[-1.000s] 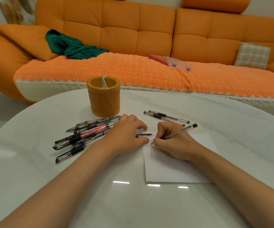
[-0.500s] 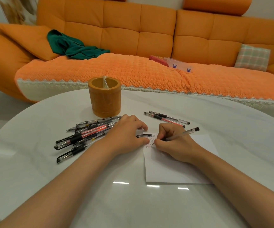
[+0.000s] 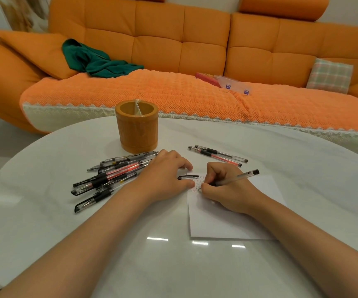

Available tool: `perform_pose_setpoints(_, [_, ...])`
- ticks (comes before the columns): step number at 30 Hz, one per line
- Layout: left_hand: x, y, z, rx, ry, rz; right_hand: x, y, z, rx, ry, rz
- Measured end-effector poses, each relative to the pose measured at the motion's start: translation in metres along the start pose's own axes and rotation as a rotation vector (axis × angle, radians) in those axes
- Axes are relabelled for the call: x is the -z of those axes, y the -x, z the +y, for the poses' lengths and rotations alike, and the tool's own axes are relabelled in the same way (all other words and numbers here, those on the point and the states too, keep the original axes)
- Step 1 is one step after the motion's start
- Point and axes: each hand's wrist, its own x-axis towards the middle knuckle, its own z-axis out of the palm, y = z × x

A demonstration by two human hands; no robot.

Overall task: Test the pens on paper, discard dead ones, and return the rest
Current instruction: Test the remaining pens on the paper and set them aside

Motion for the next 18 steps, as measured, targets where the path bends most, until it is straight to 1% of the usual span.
perform_pose_setpoints(3, [0.0003,0.0002,0.0008,0.003,0.0,-0.006,-0.0001,0.0007,-0.0002,0.011,-0.005,0.0])
perform_pose_setpoints(7, [0.0003,0.0008,0.0008,0.004,0.005,-0.007,0.0014,0.0005,0.0001,-0.001,-0.023,-0.046])
perform_pose_setpoints(12, [0.0005,0.0002,0.0007,0.009,-0.002,-0.01,-0.0003,-0.0004,-0.0006,-0.003,-0.043,-0.01])
perform_pose_setpoints(18, [-0.0008,0.0007,0.0012,0.005,0.004,-0.007,-0.0003,-0.0005,0.0006,-0.002,-0.007,-0.015])
